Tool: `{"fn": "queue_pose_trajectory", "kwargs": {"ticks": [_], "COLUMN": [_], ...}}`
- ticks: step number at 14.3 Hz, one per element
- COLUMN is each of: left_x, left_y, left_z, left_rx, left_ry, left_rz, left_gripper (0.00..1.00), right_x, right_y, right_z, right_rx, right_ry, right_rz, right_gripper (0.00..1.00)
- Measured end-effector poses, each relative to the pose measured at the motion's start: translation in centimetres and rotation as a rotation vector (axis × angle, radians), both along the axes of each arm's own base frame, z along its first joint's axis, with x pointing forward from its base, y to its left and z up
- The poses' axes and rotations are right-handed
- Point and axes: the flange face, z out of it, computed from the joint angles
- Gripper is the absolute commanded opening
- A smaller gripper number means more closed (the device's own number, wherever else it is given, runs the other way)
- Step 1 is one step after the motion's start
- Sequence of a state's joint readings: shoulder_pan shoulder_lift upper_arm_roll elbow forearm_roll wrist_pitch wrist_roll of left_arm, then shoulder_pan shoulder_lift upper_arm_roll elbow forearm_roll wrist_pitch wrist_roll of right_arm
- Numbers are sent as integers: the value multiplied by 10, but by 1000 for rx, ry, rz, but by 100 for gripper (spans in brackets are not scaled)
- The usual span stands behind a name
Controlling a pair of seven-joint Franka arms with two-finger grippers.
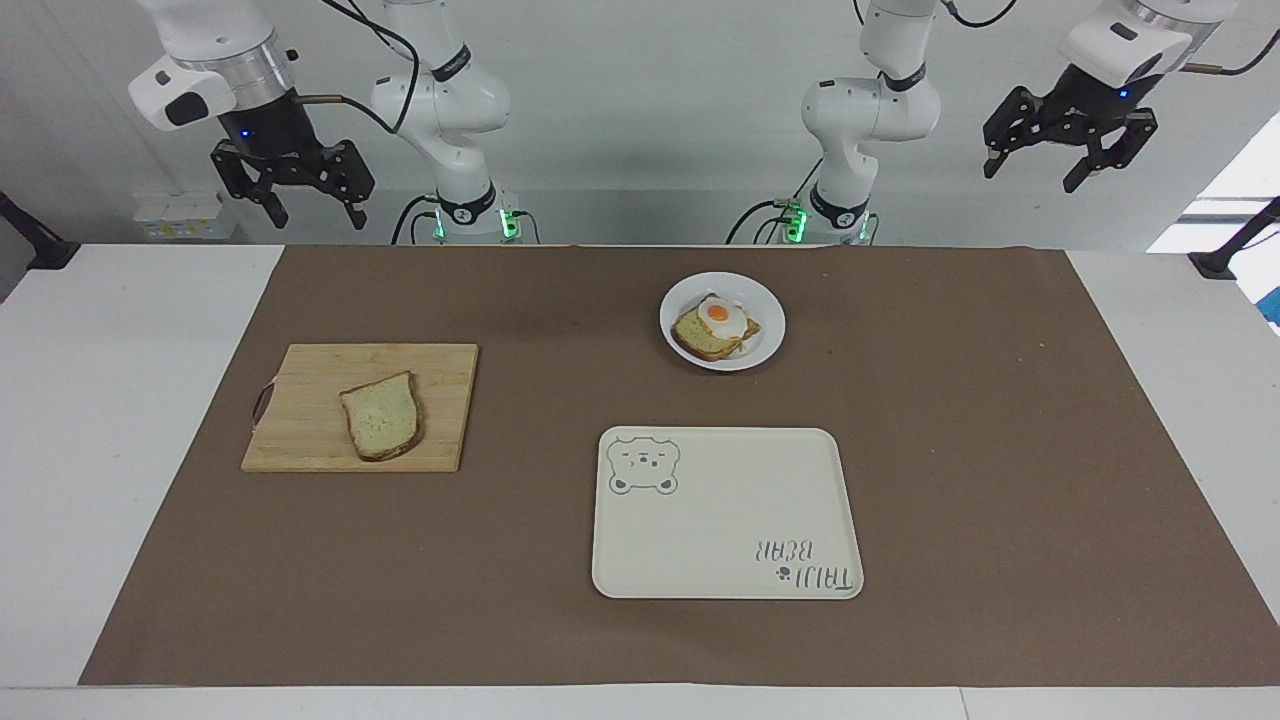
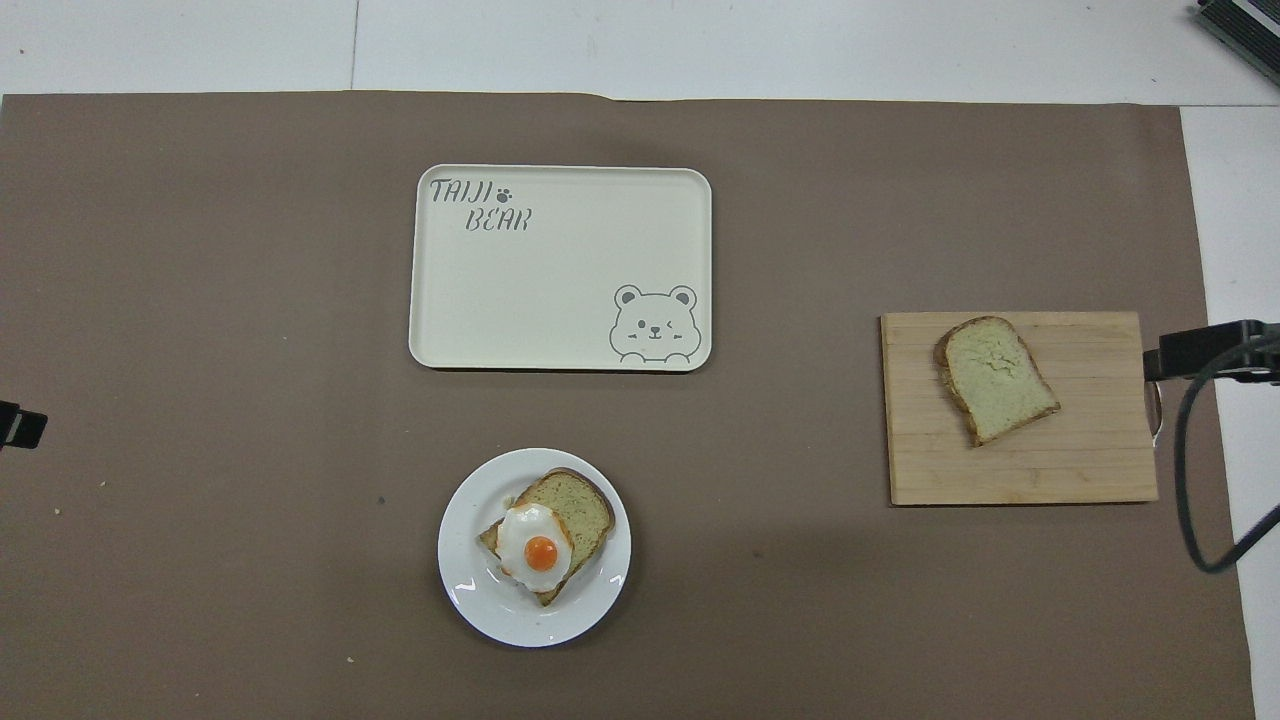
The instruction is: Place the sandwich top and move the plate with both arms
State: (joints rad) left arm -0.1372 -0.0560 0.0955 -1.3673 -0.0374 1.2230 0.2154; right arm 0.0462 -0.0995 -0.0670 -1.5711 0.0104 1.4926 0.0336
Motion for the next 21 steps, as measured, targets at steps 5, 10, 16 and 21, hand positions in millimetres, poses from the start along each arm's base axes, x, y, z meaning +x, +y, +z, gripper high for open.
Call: {"fn": "queue_pose_trajectory", "kwargs": {"ticks": [5, 10, 16, 21], "left_x": [0, 0, 0, 0], "left_y": [0, 0, 0, 0], "left_z": [0, 0, 0, 0], "left_rx": [0, 0, 0, 0], "left_ry": [0, 0, 0, 0], "left_rz": [0, 0, 0, 0], "left_gripper": [100, 100, 100, 100], "right_x": [1, 1, 1, 1], "right_y": [-1, -3, -6, -7], "right_z": [0, 0, -3, -4], "right_rx": [0, 0, -18, -32], "right_ry": [-8, -8, -1, 1], "right_rz": [-2, -5, -8, -9], "right_gripper": [100, 100, 100, 100]}}
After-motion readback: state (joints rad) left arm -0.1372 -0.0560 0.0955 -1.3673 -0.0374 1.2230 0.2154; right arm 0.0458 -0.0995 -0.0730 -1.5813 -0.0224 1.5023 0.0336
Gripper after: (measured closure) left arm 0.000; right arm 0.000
